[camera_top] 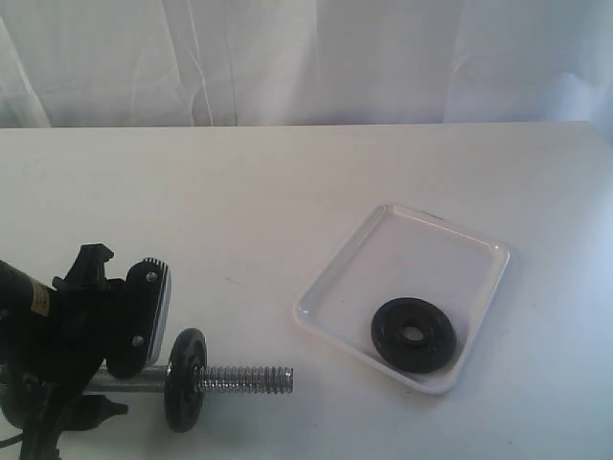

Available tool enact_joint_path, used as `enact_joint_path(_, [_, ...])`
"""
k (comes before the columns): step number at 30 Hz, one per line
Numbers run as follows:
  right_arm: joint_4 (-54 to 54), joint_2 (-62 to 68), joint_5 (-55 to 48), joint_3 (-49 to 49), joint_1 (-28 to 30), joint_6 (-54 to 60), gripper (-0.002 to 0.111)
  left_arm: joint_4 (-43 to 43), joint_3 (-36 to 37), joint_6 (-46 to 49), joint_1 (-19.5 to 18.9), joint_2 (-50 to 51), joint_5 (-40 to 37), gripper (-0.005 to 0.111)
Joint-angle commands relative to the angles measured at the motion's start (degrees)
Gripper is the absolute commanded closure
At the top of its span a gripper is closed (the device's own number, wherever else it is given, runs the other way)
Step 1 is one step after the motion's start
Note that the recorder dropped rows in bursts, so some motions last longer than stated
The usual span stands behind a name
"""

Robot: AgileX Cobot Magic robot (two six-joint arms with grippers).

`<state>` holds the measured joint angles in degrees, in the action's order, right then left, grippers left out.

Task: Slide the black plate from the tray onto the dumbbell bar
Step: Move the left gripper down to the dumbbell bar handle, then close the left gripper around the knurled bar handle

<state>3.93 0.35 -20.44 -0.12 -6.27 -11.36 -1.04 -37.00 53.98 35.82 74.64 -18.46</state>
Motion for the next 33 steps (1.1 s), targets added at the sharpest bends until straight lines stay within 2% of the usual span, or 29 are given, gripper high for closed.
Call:
enact_joint_path(1, [0.41, -0.35, 0.95, 0.12, -0.23, 0.01, 0.108, 0.4, 0.52, -0.2, 0.26, 0.46, -0.86, 0.031])
enact_joint_path(15, [0.41, -0.35, 0.95, 0.12, -0.23, 0.01, 0.108, 0.35, 1.57, -0.69, 0.26, 5.3, 3.76, 0.032])
enact_joint_path(33, [0.41, -0.35, 0.95, 0.12, -0.23, 0.01, 0.108, 0.35, 1.57, -1.67, 0.26, 8.79, 5.34, 0.032])
